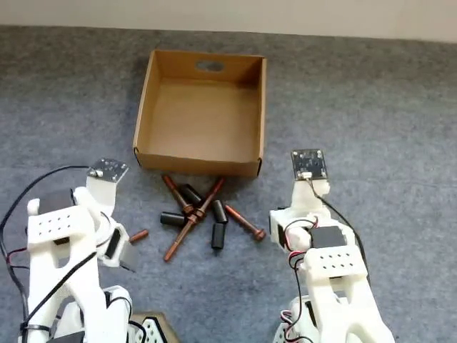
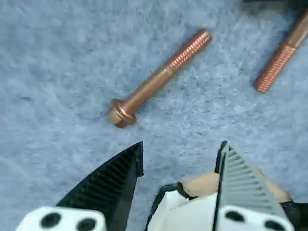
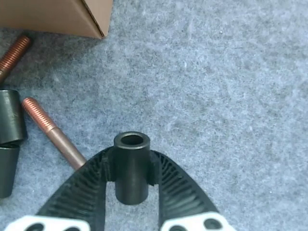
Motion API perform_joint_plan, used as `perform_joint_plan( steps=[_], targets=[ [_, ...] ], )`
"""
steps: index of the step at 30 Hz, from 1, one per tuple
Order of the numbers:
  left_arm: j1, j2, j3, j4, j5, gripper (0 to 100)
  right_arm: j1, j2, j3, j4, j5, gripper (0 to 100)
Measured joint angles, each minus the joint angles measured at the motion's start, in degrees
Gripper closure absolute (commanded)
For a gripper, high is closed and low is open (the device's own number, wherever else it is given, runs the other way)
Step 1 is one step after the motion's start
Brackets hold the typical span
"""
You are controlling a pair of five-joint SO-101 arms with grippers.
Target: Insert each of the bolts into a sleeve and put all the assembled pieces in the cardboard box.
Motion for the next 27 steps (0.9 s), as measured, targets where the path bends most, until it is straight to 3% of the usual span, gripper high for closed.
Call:
perform_joint_plan(
  steps=[12, 22, 27],
  targets=[
    [0.09, 0.00, 11.52, -22.59, 1.85, 75, 0.00, 0.00, 0.00, 0.00, 0.00, 99.3],
    [0.18, 0.00, 7.03, -26.99, 18.73, 75, 0.00, 0.00, 0.00, 0.00, 0.00, 99.3],
    [0.18, 0.00, 6.86, -33.23, 29.19, 75, 0.00, 0.00, 0.00, 0.00, 0.00, 99.3]
  ],
)
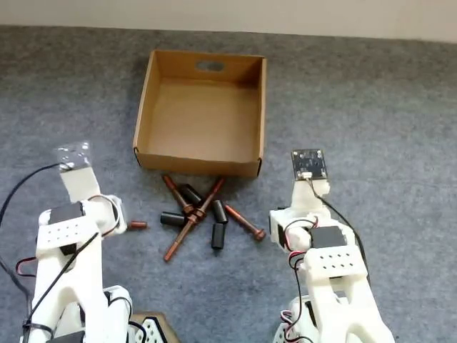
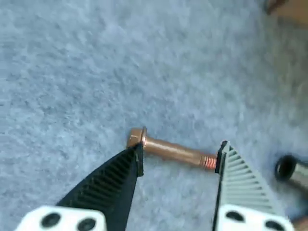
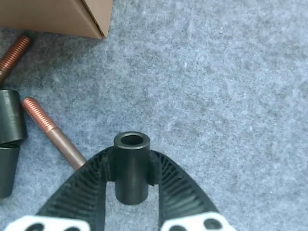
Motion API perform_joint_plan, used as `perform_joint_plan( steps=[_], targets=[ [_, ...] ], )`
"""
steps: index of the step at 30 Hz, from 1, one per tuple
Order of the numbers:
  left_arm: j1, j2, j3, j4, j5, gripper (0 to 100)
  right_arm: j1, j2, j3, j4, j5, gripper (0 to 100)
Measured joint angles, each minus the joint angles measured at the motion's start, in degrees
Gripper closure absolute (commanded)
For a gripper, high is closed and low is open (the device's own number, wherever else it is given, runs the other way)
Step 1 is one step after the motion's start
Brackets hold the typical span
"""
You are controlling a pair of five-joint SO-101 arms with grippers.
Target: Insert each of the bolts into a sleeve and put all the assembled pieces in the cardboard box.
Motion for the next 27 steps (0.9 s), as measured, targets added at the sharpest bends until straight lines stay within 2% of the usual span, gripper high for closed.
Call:
perform_joint_plan(
  steps=[4, 7, 20, 27],
  targets=[
    [0.00, 0.00, 0.18, -3.34, 6.59, 75, 0.00, 0.00, 0.00, 0.00, 0.00, 99.3],
    [0.00, 0.00, 0.18, -3.52, 8.35, 75, 0.00, 0.00, 0.00, 0.00, 0.00, 99.3],
    [1.05, 0.09, 0.18, 0.53, 8.97, 75, 0.00, 0.00, 0.00, 0.00, 0.00, 99.3],
    [3.43, 11.08, -3.43, 5.71, 9.41, 75, 0.00, 0.00, 0.00, 0.00, 0.00, 99.3]
  ],
)
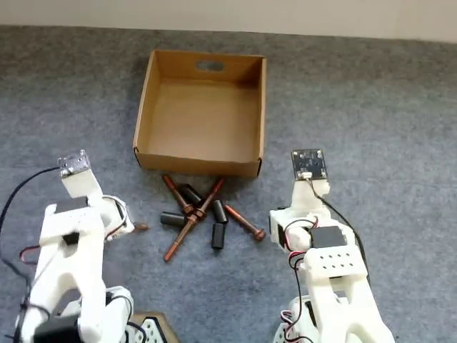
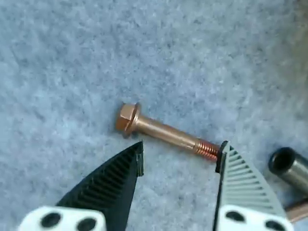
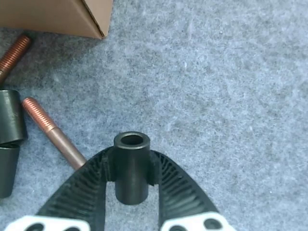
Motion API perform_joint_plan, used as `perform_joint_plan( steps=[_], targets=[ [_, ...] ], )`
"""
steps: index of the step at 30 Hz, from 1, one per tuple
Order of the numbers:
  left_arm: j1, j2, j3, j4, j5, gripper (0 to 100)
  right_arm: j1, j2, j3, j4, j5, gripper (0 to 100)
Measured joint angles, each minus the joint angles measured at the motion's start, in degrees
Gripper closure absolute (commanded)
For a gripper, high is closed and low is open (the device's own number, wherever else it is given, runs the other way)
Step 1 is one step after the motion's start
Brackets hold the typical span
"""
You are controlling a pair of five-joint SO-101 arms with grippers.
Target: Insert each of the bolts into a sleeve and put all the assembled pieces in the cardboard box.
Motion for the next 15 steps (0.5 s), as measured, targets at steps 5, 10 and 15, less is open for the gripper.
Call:
perform_joint_plan(
  steps=[5, 10, 15],
  targets=[
    [0.44, 10.73, -6.24, 0.35, 0.00, 76, 0.00, 0.00, 0.00, 0.00, 0.00, 99.3],
    [2.02, 15.56, -9.58, 0.97, -0.09, 93, 0.00, 0.00, 0.00, 0.00, 0.00, 99.3],
    [3.25, 17.14, -12.48, 0.88, -0.09, 99, 0.00, 0.00, 0.00, 0.00, 0.00, 99.3]
  ],
)
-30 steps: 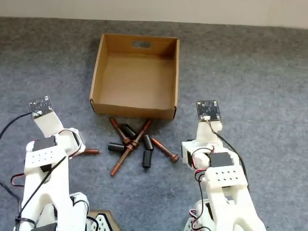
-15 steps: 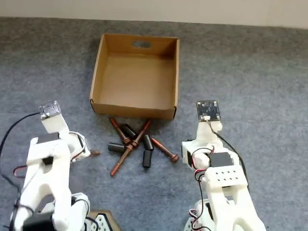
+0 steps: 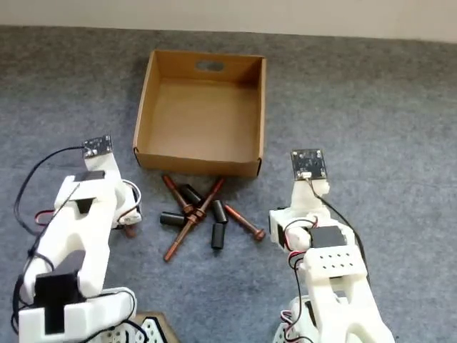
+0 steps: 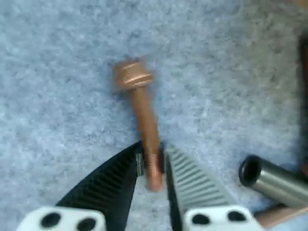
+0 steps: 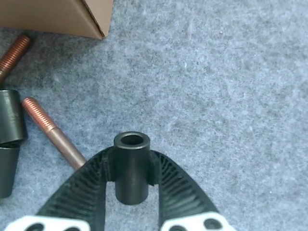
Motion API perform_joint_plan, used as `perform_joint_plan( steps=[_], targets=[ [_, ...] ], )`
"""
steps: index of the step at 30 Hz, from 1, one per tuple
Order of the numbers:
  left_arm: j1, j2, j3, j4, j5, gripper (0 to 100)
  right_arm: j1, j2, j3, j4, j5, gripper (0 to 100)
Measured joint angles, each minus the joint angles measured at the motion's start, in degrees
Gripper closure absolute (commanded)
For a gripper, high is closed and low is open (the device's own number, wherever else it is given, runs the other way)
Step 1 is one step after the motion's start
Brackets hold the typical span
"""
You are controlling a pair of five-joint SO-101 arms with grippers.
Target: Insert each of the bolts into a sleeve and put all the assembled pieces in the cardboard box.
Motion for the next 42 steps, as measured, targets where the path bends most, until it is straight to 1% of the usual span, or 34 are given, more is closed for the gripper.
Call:
perform_joint_plan(
  steps=[10, 13, 14, 16, 19, 20, 22, 25, 29, 36, 39, 42],
  targets=[
    [-0.09, 0.26, -2.46, 0.53, 0.09, 99, 0.00, 0.00, 0.00, 0.00, 0.00, 99.3],
    [-0.18, 0.26, -3.60, 2.99, -0.44, 99, 0.00, 0.00, 0.00, 0.00, 0.00, 99.3],
    [-0.18, 0.35, -4.31, 4.40, -2.11, 99, 0.00, 0.00, 0.00, 0.00, 0.00, 99.3],
    [-0.26, 0.35, -5.89, 7.65, -8.88, 99, 0.00, 0.00, 0.00, 0.00, 0.00, 99.3],
    [-0.26, 0.35, -6.95, 9.85, -24.26, 99, 0.00, 0.00, 0.00, 0.00, 0.00, 99.3],
    [-0.26, 0.35, -6.95, 10.02, -28.40, 99, 0.00, 0.00, 0.00, 0.00, 0.00, 99.3],
    [-0.26, 0.35, -7.03, 10.46, -31.38, 99, 0.00, 0.00, 0.00, 0.00, 0.00, 99.3],
    [-0.26, 0.35, -7.12, 10.46, -33.05, 99, 0.00, 0.00, 0.00, 0.00, 0.00, 99.3],
    [-0.26, 0.35, -6.86, 10.02, -33.58, 99, 0.00, 0.00, 0.00, 0.00, 0.00, 99.3],
    [-0.26, 0.18, -0.35, 0.18, -33.58, 99, 0.00, 0.00, 0.00, 0.00, 0.00, 99.3],
    [-0.26, 0.18, -0.35, 0.00, -33.58, 99, 0.00, 0.00, 0.00, 0.00, 0.00, 99.3],
    [-0.26, 0.26, -1.85, 2.02, -33.58, 95, 0.00, 0.00, 0.00, 0.00, 0.00, 99.3]
  ],
)
